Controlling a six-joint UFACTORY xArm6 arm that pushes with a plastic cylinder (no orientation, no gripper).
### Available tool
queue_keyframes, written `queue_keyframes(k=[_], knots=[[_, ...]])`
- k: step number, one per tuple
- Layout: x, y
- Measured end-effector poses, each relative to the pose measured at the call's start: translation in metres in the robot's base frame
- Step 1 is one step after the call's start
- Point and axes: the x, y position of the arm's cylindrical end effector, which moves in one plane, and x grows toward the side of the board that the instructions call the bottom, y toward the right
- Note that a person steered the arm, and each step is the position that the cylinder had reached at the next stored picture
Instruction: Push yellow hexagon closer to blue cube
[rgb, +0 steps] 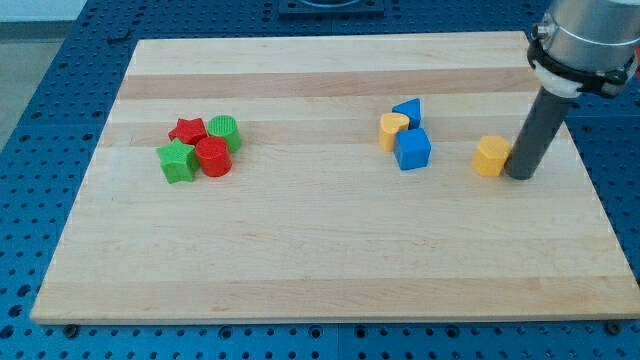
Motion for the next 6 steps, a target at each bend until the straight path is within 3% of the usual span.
queue_keyframes(k=[3, 6], knots=[[-0.033, -0.022], [-0.039, -0.051]])
